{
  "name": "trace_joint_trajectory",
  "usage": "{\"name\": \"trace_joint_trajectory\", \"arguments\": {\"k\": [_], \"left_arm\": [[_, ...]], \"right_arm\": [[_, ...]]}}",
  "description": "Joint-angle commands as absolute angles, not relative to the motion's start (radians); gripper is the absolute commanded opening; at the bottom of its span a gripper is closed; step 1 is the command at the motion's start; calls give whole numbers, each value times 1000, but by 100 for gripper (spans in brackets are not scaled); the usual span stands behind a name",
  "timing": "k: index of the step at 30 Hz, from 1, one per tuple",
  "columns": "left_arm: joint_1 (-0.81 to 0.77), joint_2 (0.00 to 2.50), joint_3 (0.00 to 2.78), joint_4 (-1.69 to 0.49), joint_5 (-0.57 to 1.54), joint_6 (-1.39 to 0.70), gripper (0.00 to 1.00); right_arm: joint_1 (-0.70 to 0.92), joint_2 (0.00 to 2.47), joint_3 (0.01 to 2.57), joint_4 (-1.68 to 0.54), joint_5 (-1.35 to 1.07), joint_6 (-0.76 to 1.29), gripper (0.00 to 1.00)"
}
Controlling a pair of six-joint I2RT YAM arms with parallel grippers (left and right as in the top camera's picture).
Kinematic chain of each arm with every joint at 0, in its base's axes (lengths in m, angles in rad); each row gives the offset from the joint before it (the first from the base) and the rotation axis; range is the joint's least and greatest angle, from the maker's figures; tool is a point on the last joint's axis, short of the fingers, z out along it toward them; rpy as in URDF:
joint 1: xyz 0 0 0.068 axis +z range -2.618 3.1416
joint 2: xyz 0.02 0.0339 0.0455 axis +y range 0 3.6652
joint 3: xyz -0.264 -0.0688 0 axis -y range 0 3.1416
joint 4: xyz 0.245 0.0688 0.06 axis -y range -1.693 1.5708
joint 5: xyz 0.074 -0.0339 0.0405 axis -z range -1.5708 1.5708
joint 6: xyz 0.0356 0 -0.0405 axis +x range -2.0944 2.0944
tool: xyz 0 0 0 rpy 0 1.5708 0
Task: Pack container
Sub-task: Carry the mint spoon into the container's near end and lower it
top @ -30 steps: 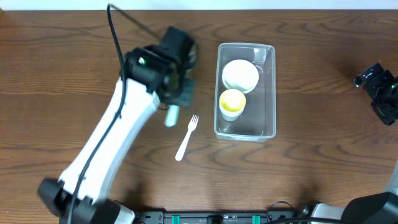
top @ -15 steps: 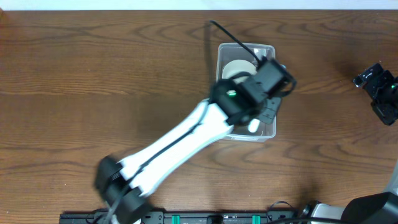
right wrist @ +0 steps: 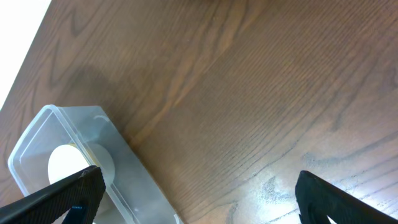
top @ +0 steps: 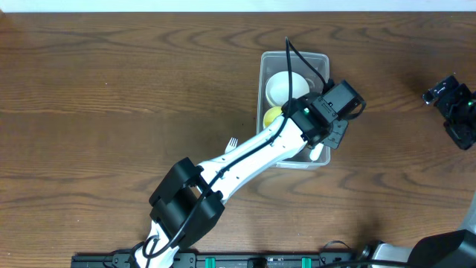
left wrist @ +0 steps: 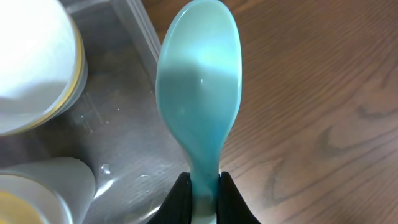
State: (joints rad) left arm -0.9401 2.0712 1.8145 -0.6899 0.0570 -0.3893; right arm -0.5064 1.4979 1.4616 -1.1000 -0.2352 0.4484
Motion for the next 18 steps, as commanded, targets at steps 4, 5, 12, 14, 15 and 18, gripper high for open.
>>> {"name": "trace_joint_trajectory", "arguments": {"k": [4,5,12,14,15,18], "left_arm": [[-929,2073,1817,-684,57,-463,6],[-928,2073,1817,-678,49,-462,6],[-926,2073,1817,-676,-72,-421,6],[-926,2073,1817,-680,-72,-426,6],[-927,2073,1817,-682,-72,-437,6],[-927,2073,1817,-687,-72,-467,6]], "right_arm": [[-511,1500,1464,-1100,-236,456,99],[-511,1500,1464,-1100,-236,456,99],[-511,1500,1464,-1100,-236,456,99],[-511,1500,1464,-1100,-236,456,99],[-511,1500,1464,-1100,-236,456,99],[-511,1500,1464,-1100,-236,456,99]]}}
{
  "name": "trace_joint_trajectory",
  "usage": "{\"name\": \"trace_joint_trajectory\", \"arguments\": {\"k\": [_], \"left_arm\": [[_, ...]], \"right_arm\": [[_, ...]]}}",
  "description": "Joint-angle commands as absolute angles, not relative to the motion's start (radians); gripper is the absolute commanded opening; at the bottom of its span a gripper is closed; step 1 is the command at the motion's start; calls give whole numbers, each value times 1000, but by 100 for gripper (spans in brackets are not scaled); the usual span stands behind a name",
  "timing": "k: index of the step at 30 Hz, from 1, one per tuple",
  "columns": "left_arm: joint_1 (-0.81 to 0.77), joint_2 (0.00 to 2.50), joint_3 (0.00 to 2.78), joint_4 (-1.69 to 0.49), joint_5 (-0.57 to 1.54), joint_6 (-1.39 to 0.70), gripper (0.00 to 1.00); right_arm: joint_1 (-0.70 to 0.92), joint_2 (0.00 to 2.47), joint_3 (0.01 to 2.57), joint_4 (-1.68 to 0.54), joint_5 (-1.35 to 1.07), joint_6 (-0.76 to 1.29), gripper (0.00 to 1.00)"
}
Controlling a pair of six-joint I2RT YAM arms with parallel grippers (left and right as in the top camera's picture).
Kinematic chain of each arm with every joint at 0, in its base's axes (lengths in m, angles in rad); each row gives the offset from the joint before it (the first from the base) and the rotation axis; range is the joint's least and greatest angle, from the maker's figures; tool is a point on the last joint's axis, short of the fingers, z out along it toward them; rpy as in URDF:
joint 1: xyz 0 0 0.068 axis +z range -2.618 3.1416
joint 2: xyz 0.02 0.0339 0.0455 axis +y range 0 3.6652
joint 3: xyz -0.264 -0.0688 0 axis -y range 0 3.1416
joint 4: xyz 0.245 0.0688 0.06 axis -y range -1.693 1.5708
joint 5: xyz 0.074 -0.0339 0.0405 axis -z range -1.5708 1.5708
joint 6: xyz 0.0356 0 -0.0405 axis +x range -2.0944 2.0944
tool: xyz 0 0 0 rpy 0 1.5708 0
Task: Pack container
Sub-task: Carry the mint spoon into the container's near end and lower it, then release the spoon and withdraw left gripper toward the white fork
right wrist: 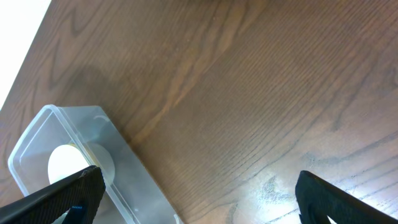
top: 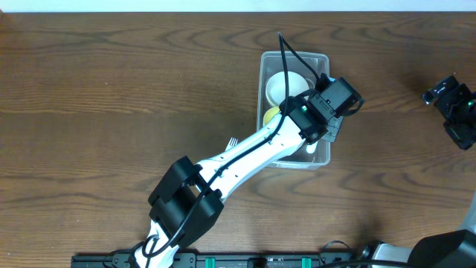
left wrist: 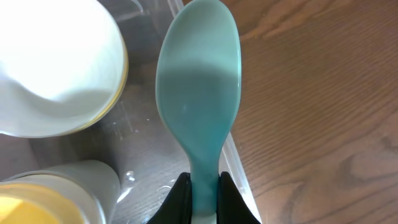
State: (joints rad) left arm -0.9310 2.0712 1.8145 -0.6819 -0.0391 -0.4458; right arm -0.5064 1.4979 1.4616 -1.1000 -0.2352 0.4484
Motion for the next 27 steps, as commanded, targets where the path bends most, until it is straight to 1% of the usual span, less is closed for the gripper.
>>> {"name": "trace_joint_trajectory", "arguments": {"k": [1,2,4,5,6,7,10,11,13,17,20,25,27], "left_arm": [[-927,2073,1817,-688,-72,-477,6],[-926,2073,1817,-690,-72,-489,7],[-926,2072,1817,-691,-72,-503,17],[-925,2071,1818,-690,-73,-503,26],[-921,2068,1820,-688,-73,-503,31],[-918,2063,1824,-687,-73,-501,38],[-893,2027,1858,-710,-72,-480,50],[-882,2003,1875,-730,-71,-480,52],[-862,1950,1908,-788,-71,-458,54],[-809,1789,1945,-939,-73,-321,55],[-746,1676,1943,-1089,-139,-279,56],[-614,1630,1913,-1363,-177,-208,55],[-561,1636,1842,-1411,-176,-206,55]], "right_arm": [[-511,1500,1464,-1100,-236,456,99],[-511,1500,1464,-1100,-236,456,99],[-511,1500,1464,-1100,-236,456,99],[-511,1500,1464,-1100,-236,456,99],[-511,1500,1464,-1100,-236,456,99],[-511,1500,1464,-1100,-236,456,99],[-511,1500,1464,-1100,-236,456,99],[-511,1500,1464,-1100,-236,456,99],[-511,1500,1464,-1100,-236,456,99],[-511,1500,1464,-1100,-236,456,99],[-511,1500,1464,-1100,-236,456,99],[-511,1500,1464,-1100,-236,456,99],[-511,1500,1464,-1100,-236,456,99]]}}
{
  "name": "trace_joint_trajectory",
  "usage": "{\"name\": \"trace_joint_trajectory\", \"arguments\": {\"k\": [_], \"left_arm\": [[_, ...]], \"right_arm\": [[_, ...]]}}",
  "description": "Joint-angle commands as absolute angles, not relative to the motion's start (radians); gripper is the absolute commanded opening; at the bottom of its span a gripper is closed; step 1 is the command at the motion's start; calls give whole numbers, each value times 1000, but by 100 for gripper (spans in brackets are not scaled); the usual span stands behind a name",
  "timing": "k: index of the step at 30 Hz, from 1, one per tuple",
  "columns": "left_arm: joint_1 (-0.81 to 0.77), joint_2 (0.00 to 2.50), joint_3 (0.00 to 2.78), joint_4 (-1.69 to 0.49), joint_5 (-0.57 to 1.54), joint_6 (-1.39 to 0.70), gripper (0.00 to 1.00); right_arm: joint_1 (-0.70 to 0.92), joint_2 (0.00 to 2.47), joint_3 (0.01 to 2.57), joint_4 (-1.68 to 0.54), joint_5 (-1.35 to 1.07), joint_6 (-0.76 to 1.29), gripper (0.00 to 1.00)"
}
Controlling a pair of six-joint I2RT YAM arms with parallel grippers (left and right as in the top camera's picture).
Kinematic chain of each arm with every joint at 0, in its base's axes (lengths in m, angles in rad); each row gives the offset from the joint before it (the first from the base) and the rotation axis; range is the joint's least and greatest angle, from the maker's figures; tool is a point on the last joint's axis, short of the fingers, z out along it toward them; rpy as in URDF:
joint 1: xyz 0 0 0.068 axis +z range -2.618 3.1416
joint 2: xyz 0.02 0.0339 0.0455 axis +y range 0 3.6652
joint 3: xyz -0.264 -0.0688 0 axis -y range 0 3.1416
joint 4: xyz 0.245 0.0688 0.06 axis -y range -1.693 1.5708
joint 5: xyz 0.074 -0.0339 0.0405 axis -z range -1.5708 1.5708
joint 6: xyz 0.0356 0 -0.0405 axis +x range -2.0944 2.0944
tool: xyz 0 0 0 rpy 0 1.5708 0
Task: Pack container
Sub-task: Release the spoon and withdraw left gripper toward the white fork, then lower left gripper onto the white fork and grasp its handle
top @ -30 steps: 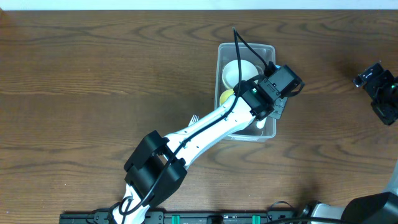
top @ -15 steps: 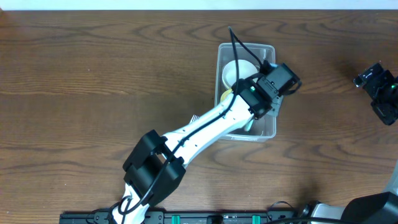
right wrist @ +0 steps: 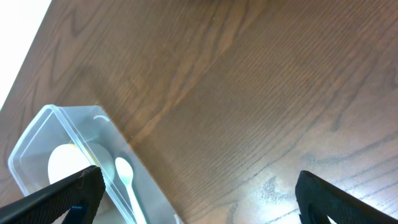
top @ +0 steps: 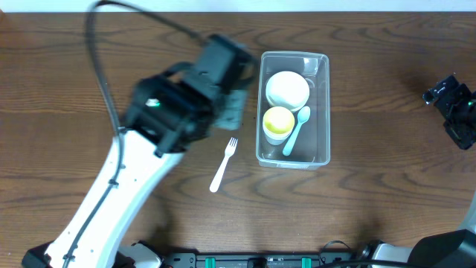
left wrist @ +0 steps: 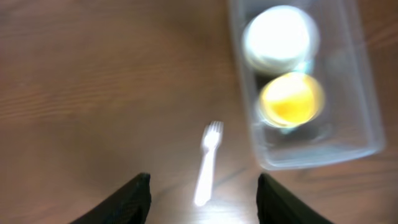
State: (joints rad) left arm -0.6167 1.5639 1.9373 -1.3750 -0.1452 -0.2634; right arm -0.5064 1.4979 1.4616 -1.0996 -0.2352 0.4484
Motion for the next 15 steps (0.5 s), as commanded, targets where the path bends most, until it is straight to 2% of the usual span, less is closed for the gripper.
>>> {"name": "trace_joint_trajectory", "arguments": {"k": [1,4,9,15], "left_arm": [[-540,1637,1792,-1408,-171,-205,56],[-492,1637,1600,-1312,-109,-151,55],[-468,1639,1266,-1008,73,-14,55],[-469,1639,1073,-795,119,47,56]], "right_arm": [[-511,1500,1464,-1100,-236,456,99],[-511,1500,1464,-1100,-236,456,99],[-511,1500,1464,-1100,-236,456,99],[-511,1500,1464,-1100,-236,456,99]]}}
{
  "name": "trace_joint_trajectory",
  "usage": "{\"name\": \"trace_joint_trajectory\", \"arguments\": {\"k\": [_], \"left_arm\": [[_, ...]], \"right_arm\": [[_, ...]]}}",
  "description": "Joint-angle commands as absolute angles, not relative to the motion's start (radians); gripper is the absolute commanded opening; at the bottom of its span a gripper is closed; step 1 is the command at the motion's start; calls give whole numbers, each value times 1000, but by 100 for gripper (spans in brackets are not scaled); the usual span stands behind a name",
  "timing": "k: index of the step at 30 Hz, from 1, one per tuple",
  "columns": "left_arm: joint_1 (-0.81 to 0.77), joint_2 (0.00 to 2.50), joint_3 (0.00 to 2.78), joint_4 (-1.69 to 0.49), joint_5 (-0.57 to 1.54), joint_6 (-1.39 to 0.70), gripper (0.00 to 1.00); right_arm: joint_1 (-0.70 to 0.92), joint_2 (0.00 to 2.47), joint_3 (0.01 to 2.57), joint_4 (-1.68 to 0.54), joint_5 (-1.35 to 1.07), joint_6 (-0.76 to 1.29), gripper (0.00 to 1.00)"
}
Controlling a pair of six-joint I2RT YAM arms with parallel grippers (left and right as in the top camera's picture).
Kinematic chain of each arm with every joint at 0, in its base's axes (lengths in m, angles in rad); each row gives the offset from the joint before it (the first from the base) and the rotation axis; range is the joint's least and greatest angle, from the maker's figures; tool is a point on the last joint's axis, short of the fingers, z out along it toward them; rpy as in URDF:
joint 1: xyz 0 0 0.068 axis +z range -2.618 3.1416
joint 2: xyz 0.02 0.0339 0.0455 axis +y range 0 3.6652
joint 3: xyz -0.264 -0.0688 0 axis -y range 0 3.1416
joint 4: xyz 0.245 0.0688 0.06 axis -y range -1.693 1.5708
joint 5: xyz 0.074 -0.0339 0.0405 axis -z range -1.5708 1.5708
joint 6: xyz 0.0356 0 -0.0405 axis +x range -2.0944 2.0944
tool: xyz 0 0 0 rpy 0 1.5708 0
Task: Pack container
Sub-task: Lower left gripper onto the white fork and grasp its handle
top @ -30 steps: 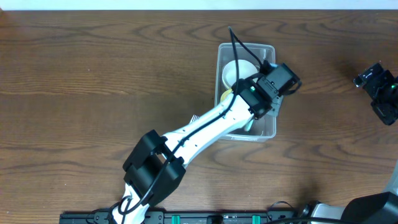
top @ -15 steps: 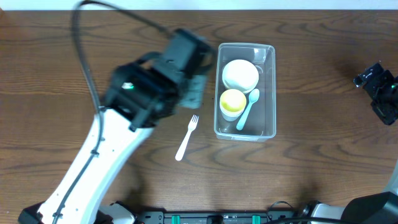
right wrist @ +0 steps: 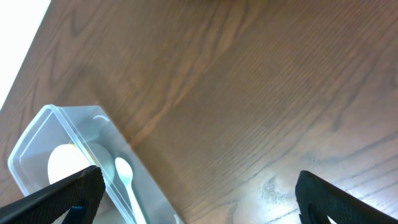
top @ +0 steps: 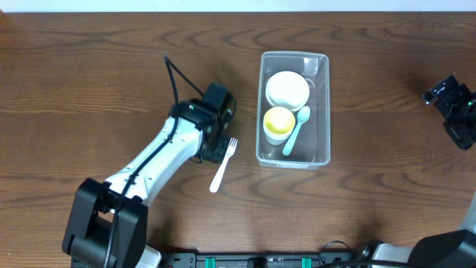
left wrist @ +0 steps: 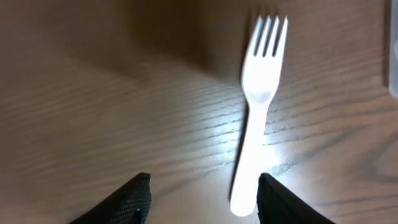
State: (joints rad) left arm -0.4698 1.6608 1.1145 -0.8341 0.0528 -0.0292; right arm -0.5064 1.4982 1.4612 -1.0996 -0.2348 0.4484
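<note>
A clear plastic container (top: 321, 112) stands right of centre, holding a white bowl (top: 287, 88), a yellow cup (top: 279, 121) and a teal spoon (top: 293, 131). A white plastic fork (top: 224, 164) lies on the wood left of it, tines pointing away. My left gripper (left wrist: 200, 202) is open low over the fork (left wrist: 258, 102), whose handle end lies just inside the right finger. My right gripper (right wrist: 196, 196) hangs open far right, over bare table, nothing between its fingers. The right wrist view shows the container (right wrist: 56, 118) and spoon (right wrist: 127, 183).
Brown wooden table (top: 111, 74) all around. The white back edge runs along the top of the overhead view. A black rail lies along the front edge (top: 245, 262).
My left gripper has dropped from high over the table to just above the fork, still open. The spoon stays in the container. The right arm has not moved.
My left gripper held the teal spoon over the container's right rim, then more over its inside. Later the spoon lay in the container beside the yellow cup, and the gripper was open, high to the left. Now it is low over the fork.
</note>
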Motion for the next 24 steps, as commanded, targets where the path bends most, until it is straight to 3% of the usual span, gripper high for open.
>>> {"name": "trace_joint_trajectory", "arguments": {"k": [1,5,9,24], "left_arm": [[-469,1639,1051,-768,138,61,56],[-473,1641,966,-670,184,60,56],[-479,1641,890,-569,197,27,63],[-496,1647,871,-509,195,27,63]], "right_arm": [[-511,1500,1464,-1100,-236,456,99],[-511,1500,1464,-1100,-236,456,99],[-511,1500,1464,-1100,-236,456,99],[-511,1500,1464,-1100,-236,456,99]]}}
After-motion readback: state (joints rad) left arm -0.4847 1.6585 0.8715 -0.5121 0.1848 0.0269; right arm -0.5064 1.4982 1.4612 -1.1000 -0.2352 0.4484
